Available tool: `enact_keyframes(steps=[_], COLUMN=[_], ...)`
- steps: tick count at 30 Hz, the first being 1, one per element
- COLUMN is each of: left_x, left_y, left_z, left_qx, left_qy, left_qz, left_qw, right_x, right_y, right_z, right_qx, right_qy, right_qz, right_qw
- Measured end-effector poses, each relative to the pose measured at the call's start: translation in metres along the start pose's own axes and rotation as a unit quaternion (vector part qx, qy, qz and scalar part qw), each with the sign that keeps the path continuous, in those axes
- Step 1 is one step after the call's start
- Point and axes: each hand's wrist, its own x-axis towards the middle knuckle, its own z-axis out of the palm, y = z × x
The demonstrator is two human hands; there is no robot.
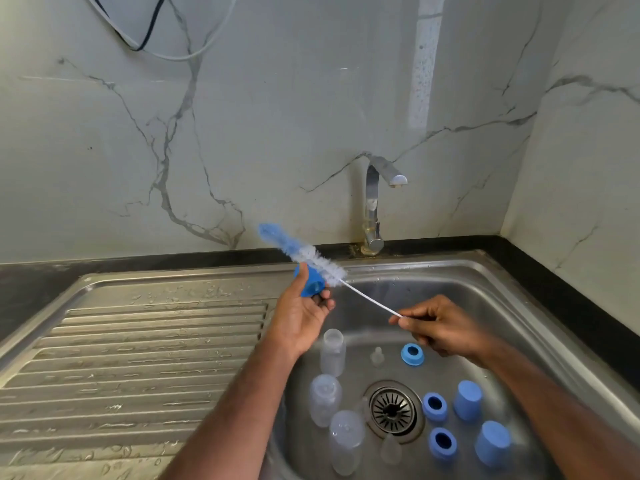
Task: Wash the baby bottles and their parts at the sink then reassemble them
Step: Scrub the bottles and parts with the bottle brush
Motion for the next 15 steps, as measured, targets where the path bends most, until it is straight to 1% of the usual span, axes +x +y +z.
enact_keyframes(steps=[2, 3, 4, 7, 8, 9, 11, 12, 13, 15], left_x=[0.001, 0.001, 0.0, -0.002, -0.002, 0.0, 0.003, 0.007, 0.008, 0.011], left_y=[0.005, 0.005, 0.005, -0.003, -0.004, -0.003, 0.002, 0.005, 0.007, 0.007], left_z=[-0.009, -0.011, -0.01, 0.001, 0.003, 0.001, -0.007, -0.014, -0.019, -0.023], left_qx=[0.01, 0.023, 0.034, 0.05, 0.046, 0.039, 0.03, 0.048, 0.092, 0.218], left_qy=[-0.011, -0.017, -0.022, -0.013, -0.009, -0.004, -0.006, -0.007, -0.007, 0.0], left_qz=[0.002, -0.002, -0.007, -0.013, -0.008, 0.005, 0.043, 0.068, 0.098, 0.157], left_qw=[1.0, 1.0, 0.999, 0.999, 0.999, 0.999, 0.999, 0.997, 0.991, 0.963], right_x=[-0.006, -0.005, -0.002, 0.012, 0.014, 0.013, 0.004, -0.001, -0.006, -0.006], right_y=[0.004, 0.004, 0.001, -0.013, -0.015, -0.014, -0.006, -0.001, 0.001, 0.0], right_z=[-0.008, -0.004, 0.004, 0.031, 0.031, 0.026, 0.005, -0.004, -0.009, -0.006], right_qx=[0.028, 0.02, 0.003, -0.05, -0.05, -0.041, -0.002, 0.018, 0.025, -0.018], right_qy=[-0.035, -0.033, -0.018, 0.074, 0.091, 0.087, 0.03, 0.005, -0.004, 0.016], right_qz=[0.026, 0.026, 0.014, -0.052, -0.054, -0.043, -0.022, -0.01, -0.001, -0.01], right_qw=[0.999, 0.999, 1.0, 0.995, 0.993, 0.994, 0.999, 1.0, 1.0, 1.0])
